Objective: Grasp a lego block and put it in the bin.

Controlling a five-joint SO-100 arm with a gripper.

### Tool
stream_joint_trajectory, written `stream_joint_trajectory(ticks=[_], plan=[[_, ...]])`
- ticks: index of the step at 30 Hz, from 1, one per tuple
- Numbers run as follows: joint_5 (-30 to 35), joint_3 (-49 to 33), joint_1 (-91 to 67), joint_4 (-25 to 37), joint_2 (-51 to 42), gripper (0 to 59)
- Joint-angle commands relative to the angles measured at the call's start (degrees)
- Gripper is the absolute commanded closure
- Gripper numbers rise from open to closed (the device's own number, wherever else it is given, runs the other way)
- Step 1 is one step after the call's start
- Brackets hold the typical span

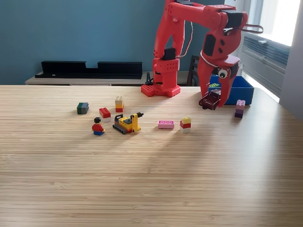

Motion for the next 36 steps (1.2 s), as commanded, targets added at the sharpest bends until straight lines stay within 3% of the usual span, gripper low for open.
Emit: stream_joint_trajectory(ticks=[1,14,24,36], plan=[[2.64,-9.49,-3.52,4.48,5.36,58.6],[11.51,6.33,-25.22,4.75,26.72,58.6],[15.82,13.36,-42.28,5.80,27.60,58.6],[15.38,17.84,-48.69,2.55,27.42,58.6]])
